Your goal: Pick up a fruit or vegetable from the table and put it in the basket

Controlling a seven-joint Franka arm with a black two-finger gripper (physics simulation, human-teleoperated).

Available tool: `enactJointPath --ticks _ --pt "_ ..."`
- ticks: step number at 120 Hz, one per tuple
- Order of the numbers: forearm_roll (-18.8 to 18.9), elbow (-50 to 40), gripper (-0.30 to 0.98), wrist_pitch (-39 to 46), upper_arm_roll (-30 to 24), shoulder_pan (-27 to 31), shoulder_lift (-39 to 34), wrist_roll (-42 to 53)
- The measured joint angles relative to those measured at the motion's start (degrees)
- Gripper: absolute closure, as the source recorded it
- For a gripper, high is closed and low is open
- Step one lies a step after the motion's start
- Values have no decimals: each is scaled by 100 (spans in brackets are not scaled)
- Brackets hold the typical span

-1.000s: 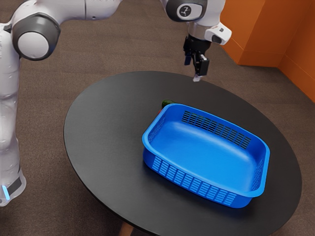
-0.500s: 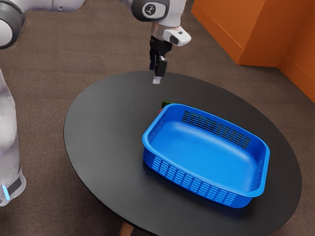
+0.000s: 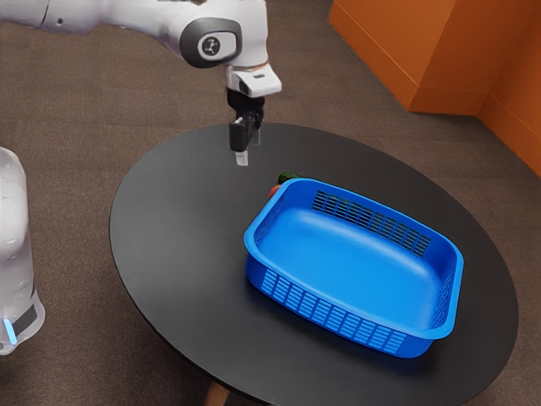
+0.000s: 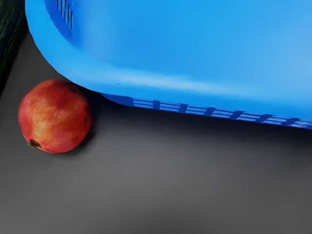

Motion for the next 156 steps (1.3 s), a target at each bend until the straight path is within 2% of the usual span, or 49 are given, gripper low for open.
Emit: enactJointPath --ticks 11,24,36,54,75,112,156 --pt "-380 -227 1 432 25 -31 -20 476" --pt "-572 -535 0 835 399 -34 -154 999" --pt "-629 -692 1 1152 621 -45 -169 1428" --pt "-691 -839 0 1735 649 -424 83 1946" --pt "-796 -831 0 2202 651 -489 421 2401" --pt "-856 -825 0 2674 651 -488 846 2949" --pt "-1124 -723 0 3012 623 -621 1252 3324"
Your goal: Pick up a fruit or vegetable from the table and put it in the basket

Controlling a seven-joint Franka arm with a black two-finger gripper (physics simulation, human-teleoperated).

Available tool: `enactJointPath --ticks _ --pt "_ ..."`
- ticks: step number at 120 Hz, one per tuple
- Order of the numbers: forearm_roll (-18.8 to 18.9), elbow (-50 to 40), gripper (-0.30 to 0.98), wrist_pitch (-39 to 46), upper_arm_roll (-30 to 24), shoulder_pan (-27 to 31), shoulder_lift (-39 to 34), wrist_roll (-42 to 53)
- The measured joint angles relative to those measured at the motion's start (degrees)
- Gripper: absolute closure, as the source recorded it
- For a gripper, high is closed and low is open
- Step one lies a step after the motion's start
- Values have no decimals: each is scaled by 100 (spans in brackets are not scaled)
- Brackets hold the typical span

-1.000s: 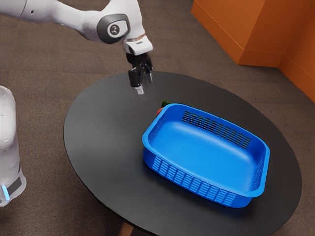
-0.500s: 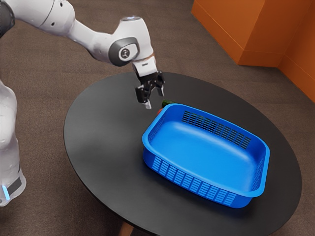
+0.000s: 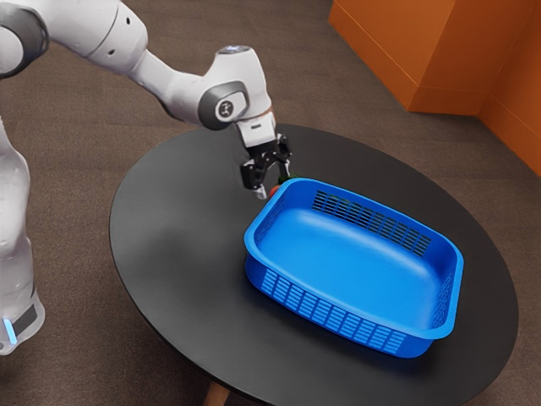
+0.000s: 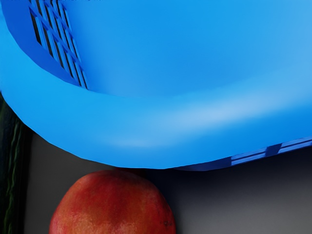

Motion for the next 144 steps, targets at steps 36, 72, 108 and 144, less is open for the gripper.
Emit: enactJointPath --ticks 36,72,108,144 --pt "-90 185 0 207 -7 -2 332 174" --pt "-114 534 0 656 -6 7 928 255" --pt "-128 623 29 799 0 -16 1207 285" --pt "-182 623 40 747 49 -6 1116 269"
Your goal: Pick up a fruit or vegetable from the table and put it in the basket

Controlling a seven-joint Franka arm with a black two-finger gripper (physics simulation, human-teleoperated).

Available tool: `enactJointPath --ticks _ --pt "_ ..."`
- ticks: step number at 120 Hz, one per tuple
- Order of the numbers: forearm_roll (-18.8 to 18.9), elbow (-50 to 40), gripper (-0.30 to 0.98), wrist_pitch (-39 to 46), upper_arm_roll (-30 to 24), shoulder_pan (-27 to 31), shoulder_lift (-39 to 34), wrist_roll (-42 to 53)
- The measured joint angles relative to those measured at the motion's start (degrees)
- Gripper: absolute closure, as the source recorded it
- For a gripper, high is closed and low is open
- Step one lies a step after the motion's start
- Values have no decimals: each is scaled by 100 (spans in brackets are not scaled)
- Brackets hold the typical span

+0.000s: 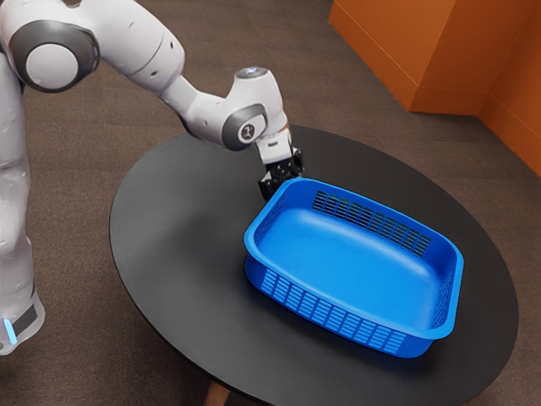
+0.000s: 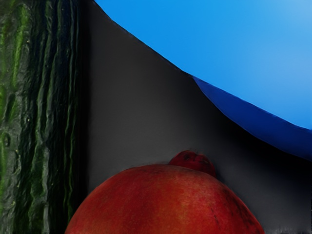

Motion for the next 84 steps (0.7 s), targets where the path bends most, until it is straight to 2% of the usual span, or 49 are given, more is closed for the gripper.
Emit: enactJointPath --ticks 52,66,84 --pt "-194 6 40 -617 682 -278 -448 -18" --pt "-222 74 39 -870 709 99 -874 -32" --pt "-130 497 38 -1293 453 121 -1056 -95"
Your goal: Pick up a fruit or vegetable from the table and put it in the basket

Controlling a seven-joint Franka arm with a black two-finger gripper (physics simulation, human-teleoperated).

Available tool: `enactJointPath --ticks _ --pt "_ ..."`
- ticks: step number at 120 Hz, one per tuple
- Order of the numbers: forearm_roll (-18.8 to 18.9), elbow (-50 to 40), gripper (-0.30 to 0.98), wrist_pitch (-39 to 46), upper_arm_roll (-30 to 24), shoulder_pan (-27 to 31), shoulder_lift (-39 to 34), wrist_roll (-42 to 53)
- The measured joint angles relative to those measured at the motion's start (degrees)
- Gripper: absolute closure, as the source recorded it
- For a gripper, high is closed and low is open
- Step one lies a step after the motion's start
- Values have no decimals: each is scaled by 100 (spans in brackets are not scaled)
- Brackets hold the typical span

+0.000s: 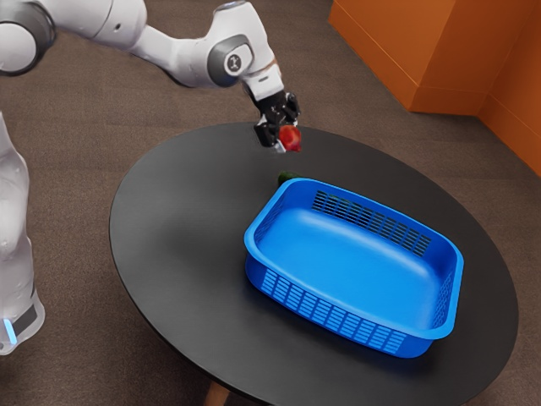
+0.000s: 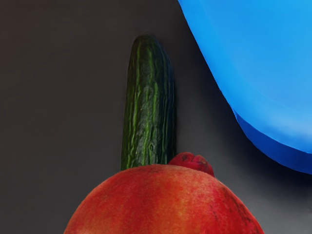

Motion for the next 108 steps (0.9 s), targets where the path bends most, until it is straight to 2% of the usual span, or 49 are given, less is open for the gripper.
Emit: enactJointPath --ticks 27,39,55,72,89,108 --pt "1698 1369 38 -1119 -1534 -27 38 -830" --pt "2169 1703 38 -1773 -2362 -63 106 -1407" --pt "2422 1800 39 -2322 -3153 -151 288 -2153" --pt "2516 1805 38 -2623 -3331 -182 574 -2813" --pt "2604 1805 16 -2783 -3343 -100 743 -3315" --pt "2714 1811 6 -2854 -3297 -52 801 -3785"
